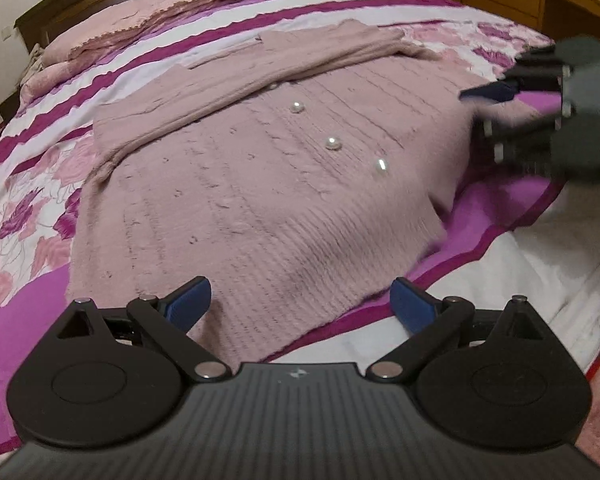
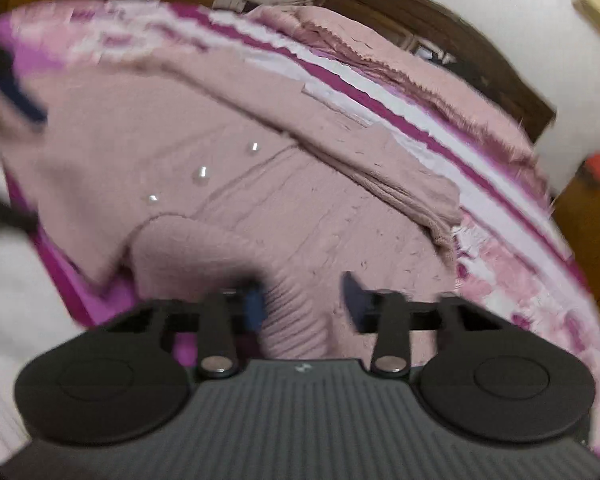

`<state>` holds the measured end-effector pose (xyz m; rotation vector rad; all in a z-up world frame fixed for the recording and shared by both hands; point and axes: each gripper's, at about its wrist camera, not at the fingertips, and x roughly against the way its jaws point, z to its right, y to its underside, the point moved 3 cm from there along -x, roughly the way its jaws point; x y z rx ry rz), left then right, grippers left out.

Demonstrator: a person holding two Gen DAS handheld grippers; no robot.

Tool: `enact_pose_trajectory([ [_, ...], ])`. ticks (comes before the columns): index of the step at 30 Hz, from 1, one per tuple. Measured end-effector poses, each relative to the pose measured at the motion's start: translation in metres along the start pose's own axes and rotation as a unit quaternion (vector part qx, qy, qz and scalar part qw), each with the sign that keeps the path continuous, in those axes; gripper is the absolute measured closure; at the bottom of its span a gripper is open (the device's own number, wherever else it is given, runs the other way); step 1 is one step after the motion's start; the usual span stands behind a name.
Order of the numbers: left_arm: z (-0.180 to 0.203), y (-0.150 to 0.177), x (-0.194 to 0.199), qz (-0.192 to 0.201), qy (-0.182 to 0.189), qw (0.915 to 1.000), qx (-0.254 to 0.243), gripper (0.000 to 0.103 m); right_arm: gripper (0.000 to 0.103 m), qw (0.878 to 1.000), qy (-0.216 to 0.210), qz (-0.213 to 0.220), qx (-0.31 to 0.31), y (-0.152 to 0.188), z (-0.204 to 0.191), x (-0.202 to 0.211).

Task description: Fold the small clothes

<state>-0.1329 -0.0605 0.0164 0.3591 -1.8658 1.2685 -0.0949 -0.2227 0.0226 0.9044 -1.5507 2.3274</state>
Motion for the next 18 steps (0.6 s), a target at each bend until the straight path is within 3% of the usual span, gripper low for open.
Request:
enact_pose_trajectory([
  [4,0.014,-0.005,-0.001,0.008,0.006,0.9999,-0.005,0.003,0.081,0.998,-0.030,0.008,-0.054,-0.012,0.013,0.001],
  [7,0.017,-0.007,-0.005,0.005,-0.017,0.9998,-0.011,0.003,0.081,0.997,-0.032,0.019,-0.068,-0.017,0.016,0.004],
  [12,-0.005,-0.006,-0.020,-0.022,-0.107,0.9940,0.000,0.003,0.081,0.996,-0.034,0.026,-0.079,-0.023,0.019,0.004],
  [16,-0.032,0.000,-0.019,-0.022,-0.140,0.9892,0.037,0.003,0.079,0.996,-0.063,-0.010,-0.067,-0.010,0.011,0.003],
  [18,-0.040,0.003,-0.017,-0.014,-0.151,0.9877,0.036,0.003,0.069,0.994,-0.084,-0.048,-0.051,0.003,0.002,0.004],
])
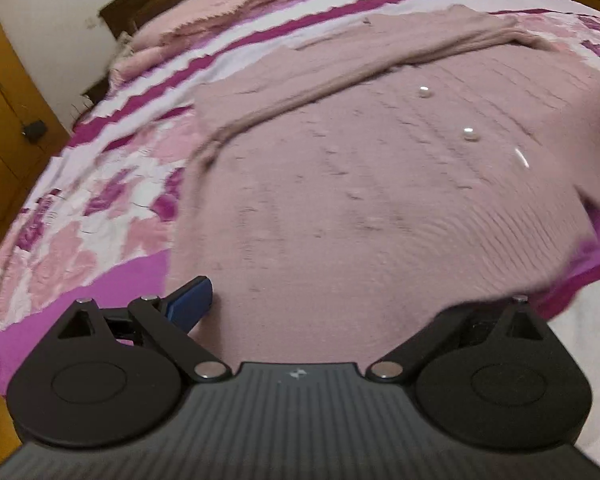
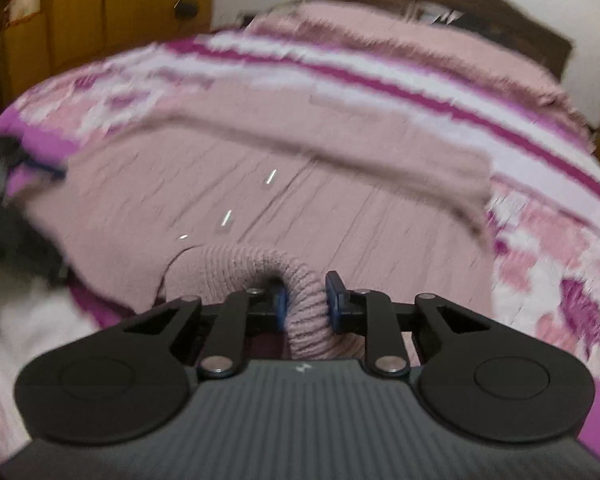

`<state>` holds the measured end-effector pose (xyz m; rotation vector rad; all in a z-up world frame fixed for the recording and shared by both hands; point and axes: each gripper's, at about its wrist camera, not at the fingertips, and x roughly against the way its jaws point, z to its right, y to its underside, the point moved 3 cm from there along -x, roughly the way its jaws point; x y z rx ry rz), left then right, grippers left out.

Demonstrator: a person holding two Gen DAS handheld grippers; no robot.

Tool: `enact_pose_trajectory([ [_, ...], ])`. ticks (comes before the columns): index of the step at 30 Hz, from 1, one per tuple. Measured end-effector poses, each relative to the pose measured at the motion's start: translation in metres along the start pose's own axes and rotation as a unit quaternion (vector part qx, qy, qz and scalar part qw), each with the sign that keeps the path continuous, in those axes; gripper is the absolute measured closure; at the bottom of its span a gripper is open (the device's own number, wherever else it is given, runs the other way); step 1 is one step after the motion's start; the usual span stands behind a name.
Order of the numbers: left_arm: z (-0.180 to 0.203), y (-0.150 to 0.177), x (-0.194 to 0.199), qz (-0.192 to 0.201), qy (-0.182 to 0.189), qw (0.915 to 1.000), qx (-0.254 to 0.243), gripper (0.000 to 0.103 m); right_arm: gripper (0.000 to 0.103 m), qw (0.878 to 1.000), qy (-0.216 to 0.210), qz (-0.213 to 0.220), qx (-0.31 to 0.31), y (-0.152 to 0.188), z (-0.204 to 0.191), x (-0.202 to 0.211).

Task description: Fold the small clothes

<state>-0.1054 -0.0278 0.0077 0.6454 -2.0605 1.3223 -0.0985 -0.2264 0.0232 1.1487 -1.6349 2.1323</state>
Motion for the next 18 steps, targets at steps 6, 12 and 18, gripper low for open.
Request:
enact_pose_trajectory([
  [6,-0.004,0.002,0.000,0.022,-0.003,0.9997,-0.004,0.003,0.049,0.994,0.051,-0.004,0.100,0.035,-0.030,0.008],
  [12,-0.003,0.001,-0.001,0.026,0.001,0.9996,0.006,0.004,0.049,0.985,0.111,0.004,0.130,0.032,-0.034,-0.003],
  [18,0.004,0.001,0.006,0.047,-0.028,0.9983,-0.022,0.008,0.049,0.975,0.177,0.028,0.133,0.028,-0.029,0.004],
])
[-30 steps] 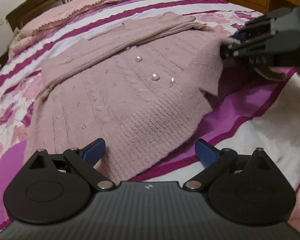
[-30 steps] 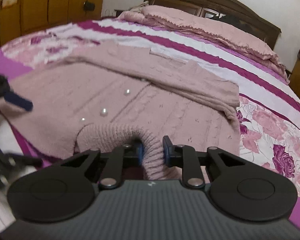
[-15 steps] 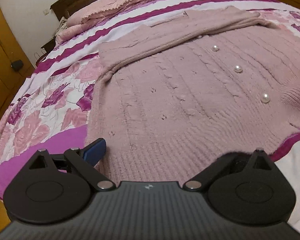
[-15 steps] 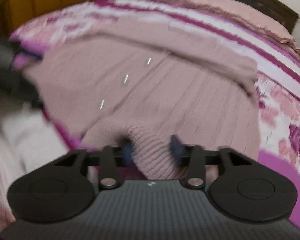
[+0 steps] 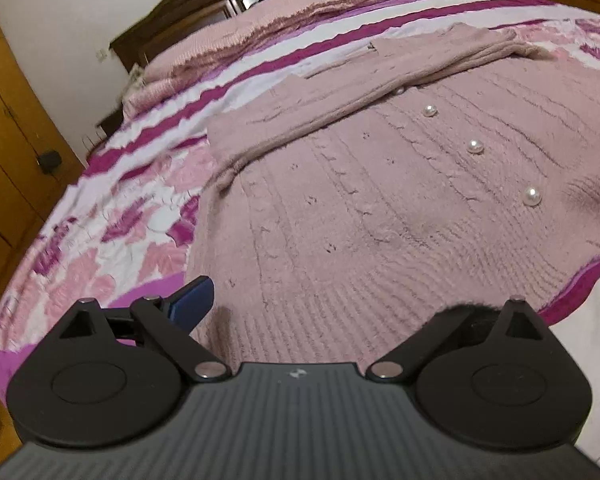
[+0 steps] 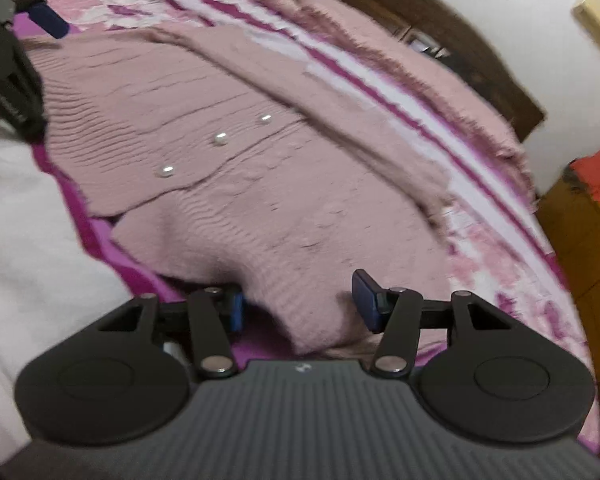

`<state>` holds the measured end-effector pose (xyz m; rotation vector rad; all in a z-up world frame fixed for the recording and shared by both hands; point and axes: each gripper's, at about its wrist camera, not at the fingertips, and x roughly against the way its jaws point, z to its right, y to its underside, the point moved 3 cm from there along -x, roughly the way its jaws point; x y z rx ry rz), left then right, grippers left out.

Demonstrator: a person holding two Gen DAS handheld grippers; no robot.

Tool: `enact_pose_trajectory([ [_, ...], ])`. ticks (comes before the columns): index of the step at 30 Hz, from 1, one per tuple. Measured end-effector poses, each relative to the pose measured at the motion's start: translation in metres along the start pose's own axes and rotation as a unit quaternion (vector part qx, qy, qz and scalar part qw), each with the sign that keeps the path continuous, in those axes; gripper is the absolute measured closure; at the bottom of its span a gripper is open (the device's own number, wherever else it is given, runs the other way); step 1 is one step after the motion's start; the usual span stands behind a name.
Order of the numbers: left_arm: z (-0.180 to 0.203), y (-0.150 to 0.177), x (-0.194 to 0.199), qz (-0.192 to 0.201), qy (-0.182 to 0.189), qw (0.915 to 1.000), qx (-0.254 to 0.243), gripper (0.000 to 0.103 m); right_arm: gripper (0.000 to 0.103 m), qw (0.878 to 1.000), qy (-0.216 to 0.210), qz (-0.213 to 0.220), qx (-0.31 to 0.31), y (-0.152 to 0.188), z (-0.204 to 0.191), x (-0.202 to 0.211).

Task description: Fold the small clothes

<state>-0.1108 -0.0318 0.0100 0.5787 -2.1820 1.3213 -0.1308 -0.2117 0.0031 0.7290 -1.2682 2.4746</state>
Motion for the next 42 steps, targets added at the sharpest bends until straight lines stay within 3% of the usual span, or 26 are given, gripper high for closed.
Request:
enact_pose_trajectory([
  [1,0.001,-0.001,-0.001,0.002,0.002,1.0000,-0.003,0.015,0.050,1.000,0.007,0.000,0.003,0.001,0.002,-0.002],
  [3,0.004,-0.003,-0.001,0.000,0.025,0.9997,0.003,0.040,0.066,1.000,0.008,0.003,-0.002,0.003,0.005,-0.003],
  [4,0.004,-0.004,-0.002,-0.006,0.040,0.9992,0.010,0.062,0.086,1.000,0.005,0.004,-0.008,0.004,0.006,-0.003],
  [5,0.005,-0.005,-0.002,-0.010,0.050,0.9986,0.016,0.077,0.087,1.000,0.004,0.005,-0.015,0.004,0.007,-0.003],
  [8,0.006,-0.010,-0.001,-0.007,0.052,0.9985,0.016,0.089,0.089,0.999,0.013,0.018,-0.033,0.003,0.013,0.000],
  [15,-0.006,-0.027,0.012,0.014,0.056,0.9974,0.044,0.092,0.090,0.997,0.017,0.044,-0.054,-0.022,0.028,0.010],
  [23,-0.019,-0.069,0.021,0.055,0.056,0.9958,0.047,0.094,0.090,0.994,0.029,0.066,-0.076,-0.049,0.055,0.002],
  [33,-0.037,-0.130,-0.020,0.088,0.038,0.9938,0.056,0.095,0.090,0.990,0.060,0.089,-0.093,-0.087,0.097,-0.037],
  [42,-0.058,-0.208,-0.059,0.138,0.011,0.9890,0.053,0.096,0.090,0.985,0.095,0.119,-0.079,-0.130,0.123,-0.080],
])
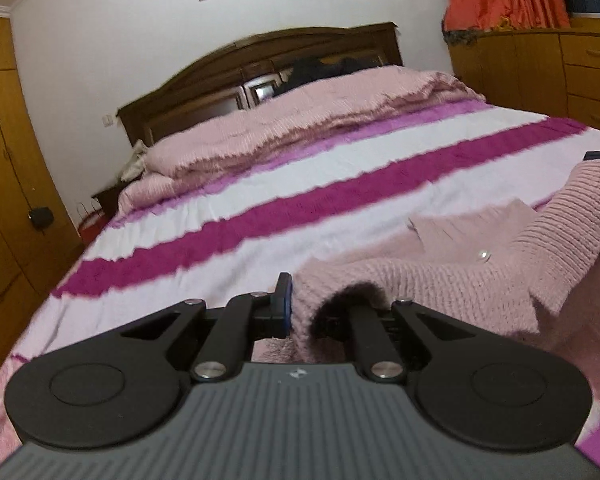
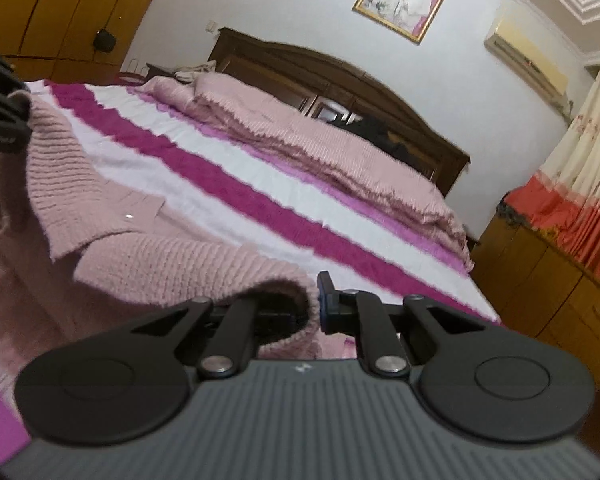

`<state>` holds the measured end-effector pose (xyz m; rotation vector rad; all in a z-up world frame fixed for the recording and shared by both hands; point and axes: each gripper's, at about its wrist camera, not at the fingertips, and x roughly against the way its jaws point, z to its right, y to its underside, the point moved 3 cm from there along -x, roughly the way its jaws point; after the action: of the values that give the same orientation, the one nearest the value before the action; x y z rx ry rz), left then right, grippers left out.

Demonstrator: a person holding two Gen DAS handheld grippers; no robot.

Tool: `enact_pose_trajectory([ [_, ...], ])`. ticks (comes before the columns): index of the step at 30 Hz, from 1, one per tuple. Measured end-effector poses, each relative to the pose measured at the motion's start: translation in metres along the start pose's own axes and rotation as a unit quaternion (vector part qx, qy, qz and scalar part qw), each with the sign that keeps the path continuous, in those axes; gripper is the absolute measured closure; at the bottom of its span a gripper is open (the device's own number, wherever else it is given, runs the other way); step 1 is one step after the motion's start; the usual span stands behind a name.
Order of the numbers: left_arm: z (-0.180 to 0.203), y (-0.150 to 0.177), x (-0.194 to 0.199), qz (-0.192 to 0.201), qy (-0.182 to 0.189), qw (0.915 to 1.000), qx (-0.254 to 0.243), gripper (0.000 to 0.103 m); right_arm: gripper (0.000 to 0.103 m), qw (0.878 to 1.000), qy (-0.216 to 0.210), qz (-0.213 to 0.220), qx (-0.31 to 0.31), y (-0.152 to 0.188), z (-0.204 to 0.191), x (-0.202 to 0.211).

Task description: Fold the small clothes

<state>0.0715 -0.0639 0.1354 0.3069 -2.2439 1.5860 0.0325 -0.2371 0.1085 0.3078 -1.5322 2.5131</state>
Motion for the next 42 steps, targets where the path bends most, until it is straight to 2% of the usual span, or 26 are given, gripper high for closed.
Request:
enact_pose_trajectory([
  [5,-0.011,-0.022,-0.050,-0.005,-0.010,0.9998,0.015,0.096,0.090,1.000,0.013,-0.003,0.007,-0.007,0.005,-0.044],
  [10,-0.012,-0.024,-0.120,-0.039,-0.002,0.9991,0.015,0.096,0.090,0.999,0.008,-0.038,0.015,0.003,-0.002,-0.098],
  [15,-0.012,0.002,-0.193,-0.099,0.004,0.9948,0.027,0.096,0.089,0.996,-0.012,-0.086,0.026,0.029,-0.021,-0.144],
  [18,-0.013,0.021,-0.223,-0.132,0.013,0.9904,0.040,0.095,0.088,0.994,-0.015,-0.107,0.033,0.044,-0.034,-0.163],
  [20,-0.013,0.034,-0.236,-0.146,0.011,0.9885,0.039,0.094,0.088,0.994,-0.012,-0.105,0.040,0.055,-0.040,-0.169],
  [24,-0.009,0.036,-0.233,-0.143,0.008,0.9895,0.019,0.086,0.088,0.994,-0.009,-0.095,0.044,0.056,-0.042,-0.166],
  [27,-0.015,0.031,-0.225,-0.144,0.008,0.9895,0.013,0.067,0.085,0.994,-0.019,-0.103,0.027,0.050,-0.034,-0.163],
  [28,-0.018,0.030,-0.219,-0.139,0.004,0.9902,0.010,0.055,0.076,0.994,-0.019,-0.103,0.019,0.048,-0.031,-0.160],
  [29,-0.019,0.028,-0.209,-0.134,0.001,0.9910,0.007,0.045,0.061,0.995,-0.018,-0.100,0.012,0.046,-0.027,-0.155],
  [31,-0.023,0.026,-0.192,-0.124,-0.001,0.9923,0.002,0.036,0.044,0.996,-0.022,-0.088,-0.001,0.042,-0.020,-0.148],
  [37,-0.031,0.024,-0.147,-0.115,0.016,0.9932,0.002,0.030,0.043,0.997,-0.035,-0.065,0.006,0.033,-0.011,-0.114],
  [42,-0.027,0.022,-0.113,-0.098,0.040,0.9944,0.004,0.025,0.043,0.996,-0.063,-0.065,-0.005,0.035,-0.006,-0.094],
])
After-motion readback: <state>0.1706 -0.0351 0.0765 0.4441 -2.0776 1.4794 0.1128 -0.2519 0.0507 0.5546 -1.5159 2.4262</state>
